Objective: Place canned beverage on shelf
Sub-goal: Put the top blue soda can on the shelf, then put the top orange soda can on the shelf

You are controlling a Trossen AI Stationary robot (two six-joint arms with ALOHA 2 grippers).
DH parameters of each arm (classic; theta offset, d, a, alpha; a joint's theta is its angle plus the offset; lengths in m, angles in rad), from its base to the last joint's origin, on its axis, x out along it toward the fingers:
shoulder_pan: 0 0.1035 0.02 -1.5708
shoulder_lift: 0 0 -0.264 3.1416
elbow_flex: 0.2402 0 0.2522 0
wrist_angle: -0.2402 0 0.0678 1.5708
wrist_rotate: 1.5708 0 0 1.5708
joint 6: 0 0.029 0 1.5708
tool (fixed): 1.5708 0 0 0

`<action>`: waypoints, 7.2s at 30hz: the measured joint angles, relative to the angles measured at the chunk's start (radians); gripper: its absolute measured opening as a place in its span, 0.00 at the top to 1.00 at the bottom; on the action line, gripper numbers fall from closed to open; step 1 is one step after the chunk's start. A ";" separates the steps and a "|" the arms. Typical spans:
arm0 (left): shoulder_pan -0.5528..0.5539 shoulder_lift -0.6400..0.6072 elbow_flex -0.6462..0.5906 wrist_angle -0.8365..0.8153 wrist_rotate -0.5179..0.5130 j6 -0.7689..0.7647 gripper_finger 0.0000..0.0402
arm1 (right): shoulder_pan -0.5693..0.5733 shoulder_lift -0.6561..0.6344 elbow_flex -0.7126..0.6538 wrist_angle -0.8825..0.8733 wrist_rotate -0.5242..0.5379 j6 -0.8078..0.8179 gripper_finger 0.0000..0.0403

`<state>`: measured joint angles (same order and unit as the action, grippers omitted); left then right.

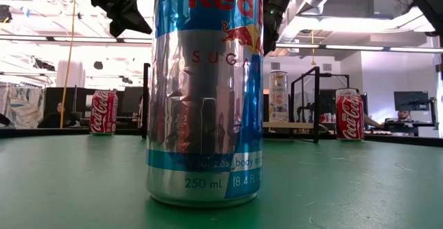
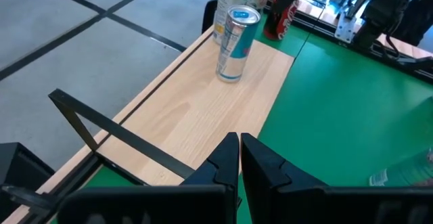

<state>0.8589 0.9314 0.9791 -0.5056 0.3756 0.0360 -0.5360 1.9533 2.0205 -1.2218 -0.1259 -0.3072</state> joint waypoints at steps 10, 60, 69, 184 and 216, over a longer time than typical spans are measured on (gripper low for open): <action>0.000 0.000 0.000 0.000 -0.020 -0.015 1.00 | 0.002 0.067 -0.002 0.013 0.017 -0.016 0.95; 0.000 0.000 0.000 0.000 -0.024 -0.022 1.00 | -0.076 0.064 0.000 0.122 0.162 -0.015 0.95; 0.000 0.000 0.000 0.000 -0.024 -0.022 1.00 | -0.075 0.064 0.000 0.145 0.156 -0.006 0.95; -0.901 0.821 0.581 -0.410 -0.559 -0.034 0.30 | 0.729 -0.816 -1.113 0.846 0.097 0.471 0.94; -0.160 1.158 0.993 -0.249 -0.147 0.426 0.30 | 0.179 -0.789 -1.113 1.085 -0.043 0.612 0.94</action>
<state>0.6987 2.0893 1.9716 -0.7547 0.2287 0.4625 -0.3565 1.1641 0.9073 -0.1363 -0.1687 0.3045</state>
